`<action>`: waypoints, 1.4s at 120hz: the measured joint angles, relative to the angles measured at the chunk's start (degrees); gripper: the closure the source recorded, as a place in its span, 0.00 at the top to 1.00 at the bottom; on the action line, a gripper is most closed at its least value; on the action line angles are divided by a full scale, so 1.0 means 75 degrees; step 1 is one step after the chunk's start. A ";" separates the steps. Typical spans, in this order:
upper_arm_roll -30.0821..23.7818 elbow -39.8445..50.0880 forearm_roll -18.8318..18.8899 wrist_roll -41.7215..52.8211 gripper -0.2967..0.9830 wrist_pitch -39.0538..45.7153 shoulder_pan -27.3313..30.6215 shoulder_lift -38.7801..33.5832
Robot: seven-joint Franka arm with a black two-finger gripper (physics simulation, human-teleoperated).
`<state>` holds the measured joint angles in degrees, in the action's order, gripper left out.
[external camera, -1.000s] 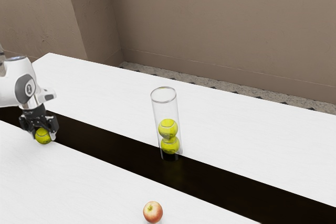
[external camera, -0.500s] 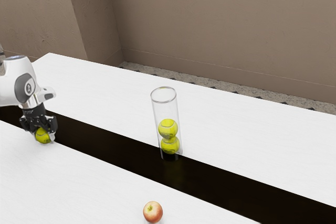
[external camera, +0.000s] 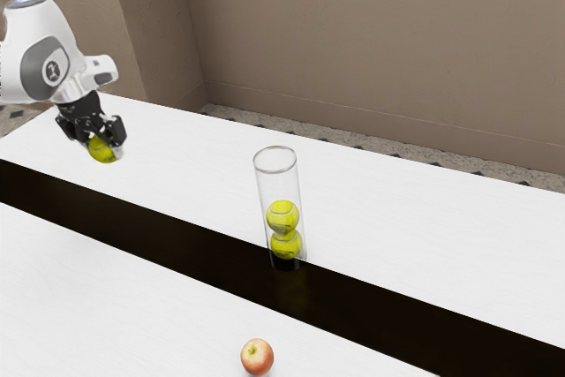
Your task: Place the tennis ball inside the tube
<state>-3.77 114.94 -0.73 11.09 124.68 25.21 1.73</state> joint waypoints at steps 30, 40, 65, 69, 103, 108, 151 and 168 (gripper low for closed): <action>-0.0508 -0.0057 -0.0096 -0.0280 0.42 -0.0698 -0.0701 -0.0991; 0.0165 -0.0062 -0.0096 -0.0380 0.42 -0.0814 -0.1717 -0.1109; -0.0068 -0.0362 -0.0113 -0.0604 0.42 -0.1051 -0.2354 -0.1115; -0.0205 -0.0521 -0.0116 -0.0640 0.42 -0.1071 -0.2360 -0.1016; -0.1051 -0.1779 -0.0105 -0.0975 0.43 -0.1113 -0.2571 0.0142; -0.1136 -0.1876 -0.0094 -0.1029 0.43 -0.1113 -0.2580 0.0256; -0.1429 -0.2254 -0.0055 -0.1525 0.45 -0.1144 -0.2976 0.0709; -0.1561 -0.2307 -0.0058 -0.1704 0.46 -0.1136 -0.3037 0.0816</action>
<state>-15.48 97.63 -1.16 -1.69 116.16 2.43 7.85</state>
